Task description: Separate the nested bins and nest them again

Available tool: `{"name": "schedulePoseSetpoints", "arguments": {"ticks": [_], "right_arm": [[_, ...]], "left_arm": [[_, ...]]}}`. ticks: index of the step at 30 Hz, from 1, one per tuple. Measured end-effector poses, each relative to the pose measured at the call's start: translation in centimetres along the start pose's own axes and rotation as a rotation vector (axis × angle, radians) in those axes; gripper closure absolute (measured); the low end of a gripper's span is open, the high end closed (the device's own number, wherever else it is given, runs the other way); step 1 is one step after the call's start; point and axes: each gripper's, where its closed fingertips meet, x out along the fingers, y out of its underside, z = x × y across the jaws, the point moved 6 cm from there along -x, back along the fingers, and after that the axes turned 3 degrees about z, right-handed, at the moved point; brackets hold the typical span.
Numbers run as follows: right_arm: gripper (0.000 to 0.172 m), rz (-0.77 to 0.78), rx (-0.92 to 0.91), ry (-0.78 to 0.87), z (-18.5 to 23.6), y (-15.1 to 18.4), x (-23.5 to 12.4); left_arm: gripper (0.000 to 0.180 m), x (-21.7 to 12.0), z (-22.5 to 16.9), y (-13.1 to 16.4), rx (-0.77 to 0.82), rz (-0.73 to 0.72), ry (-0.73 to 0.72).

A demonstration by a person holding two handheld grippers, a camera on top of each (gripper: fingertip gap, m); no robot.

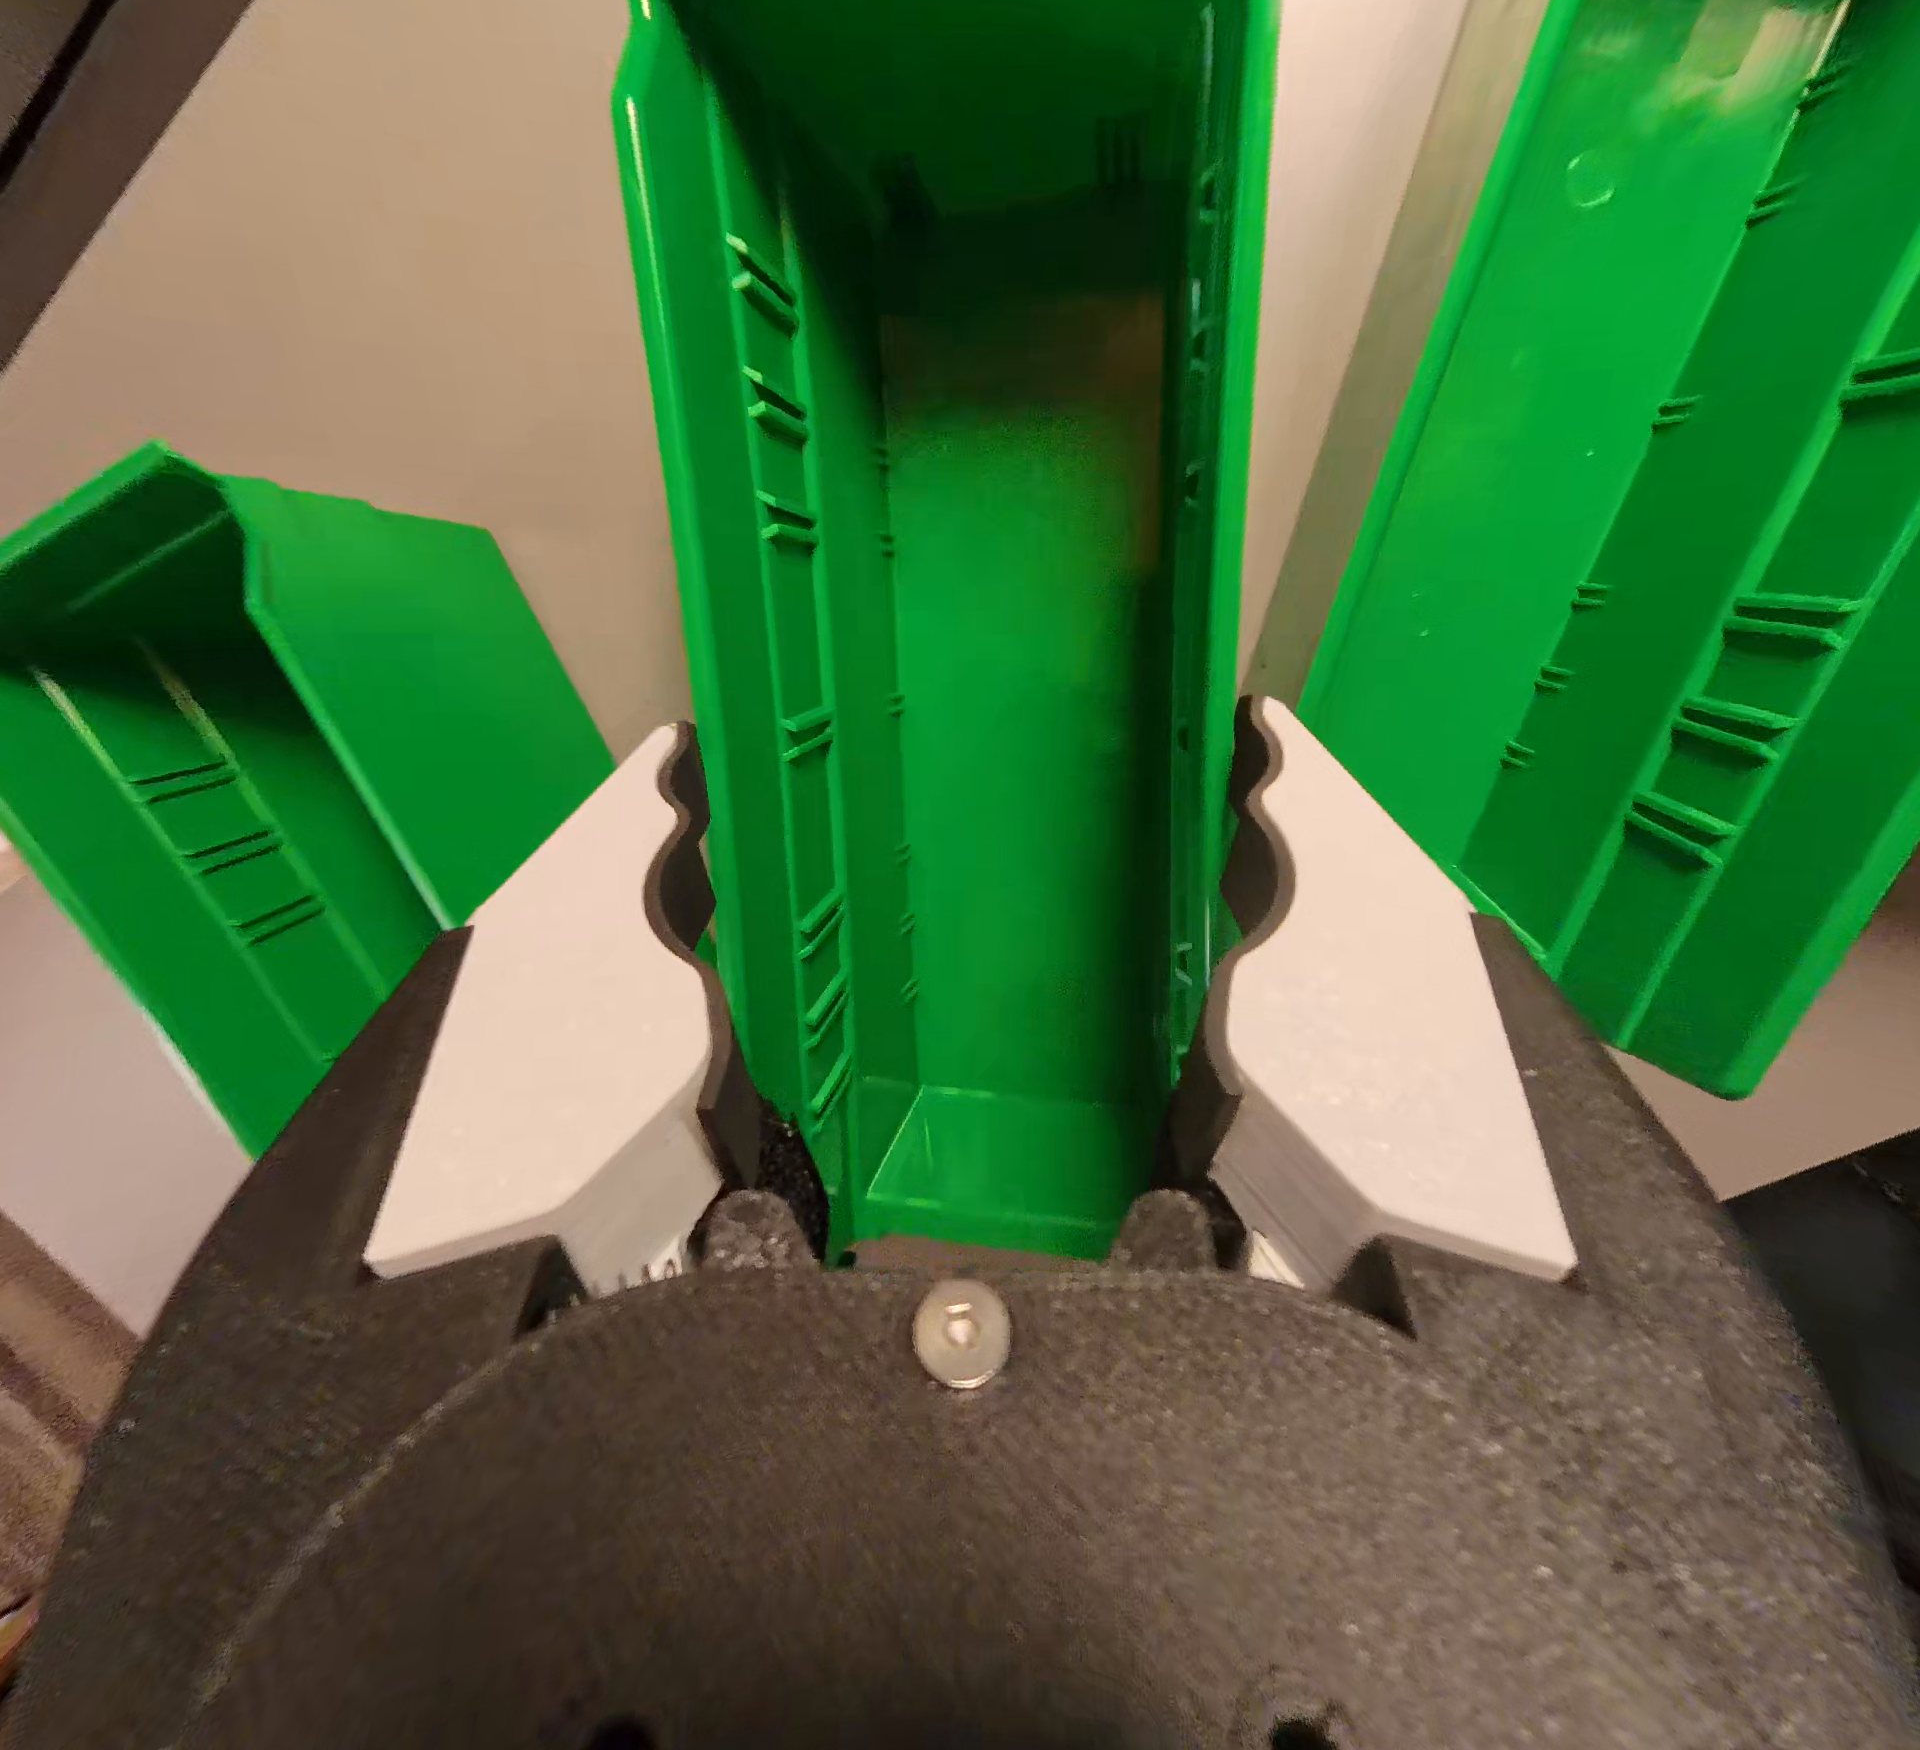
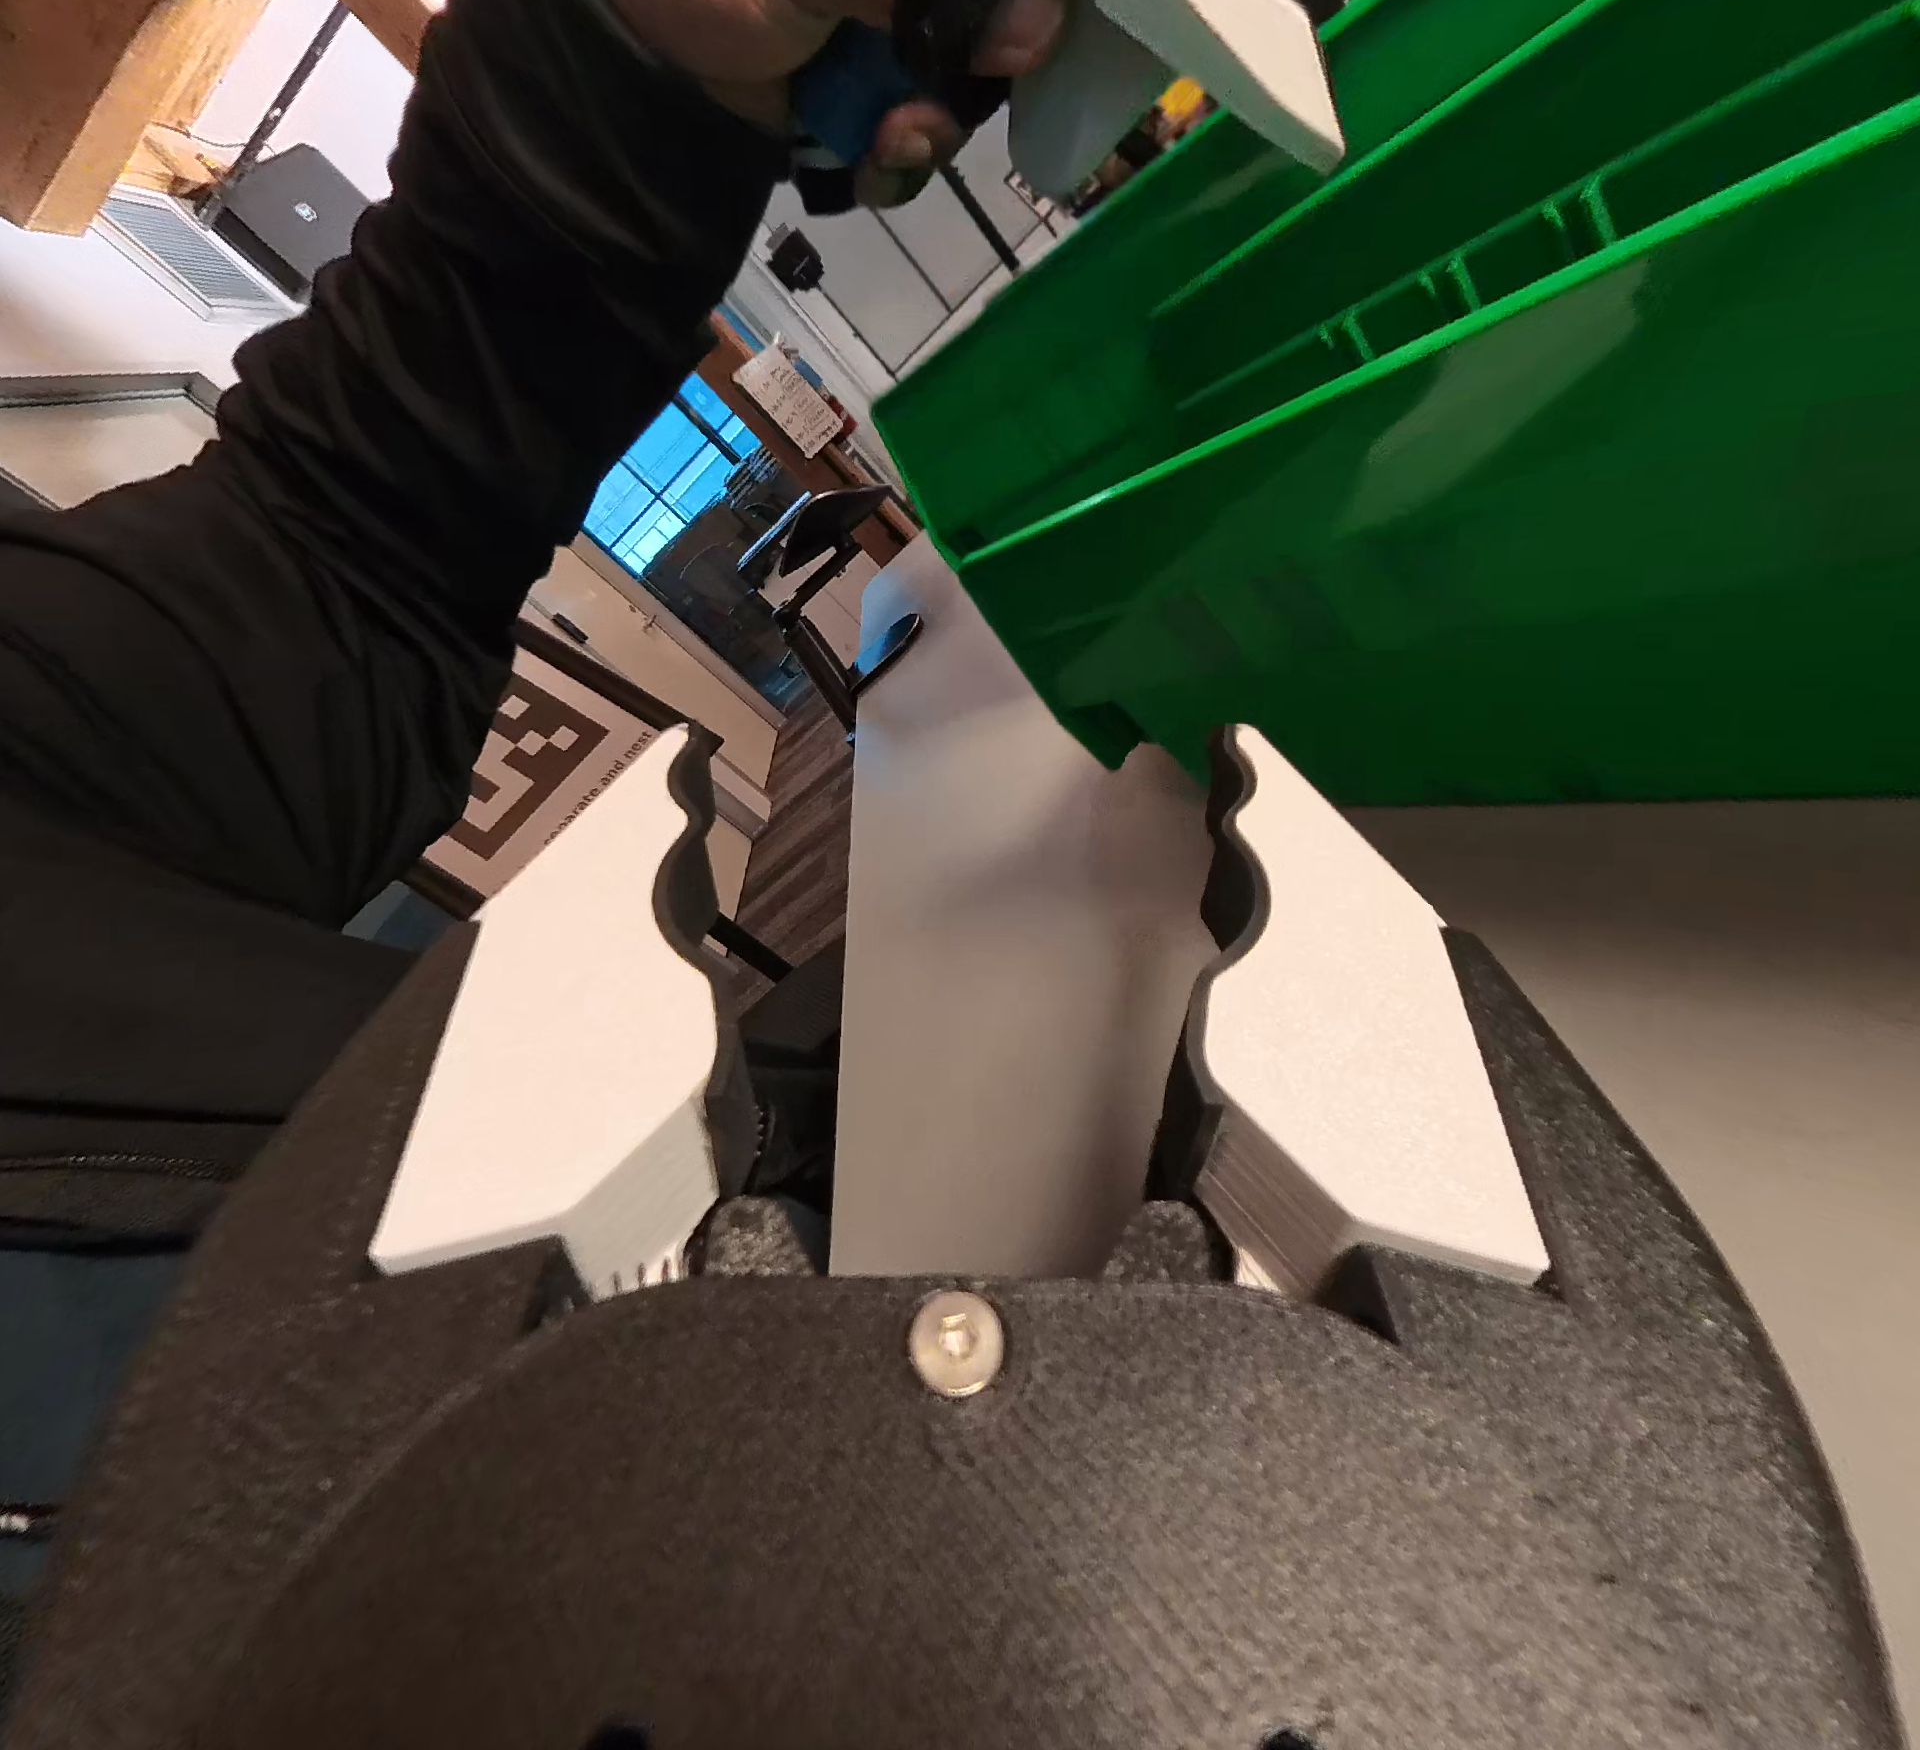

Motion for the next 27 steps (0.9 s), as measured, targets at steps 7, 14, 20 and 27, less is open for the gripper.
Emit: {"name": "schedulePoseSetpoints", "arguments": {"ticks": [7, 14, 20, 27], "right_arm": [[0.075, -0.028, -0.002, 0.009, 0.0, -0.2, -0.3], [0.075, -0.054, -0.01, 0.085, -0.5, -0.3, -0.6], [0.068, -0.037, -0.032, 0.274, -1.2, 0.2, -0.6], [0.04, -0.001, -0.103, 0.558, -1.3, 1.0, 0.6]], "left_arm": [[0.073, 0.5, -0.8, 1.1, -0.068, -0.09, 0.011], [0.068, -3.5, 0.0, 2.9, -0.162, -0.397, 0.036], [0.068, -3.6, -2.1, 9.8, -0.198, -0.569, 0.071], [0.072, -2.3, -4.9, 16.8, -0.229, -0.747, 0.068]]}}
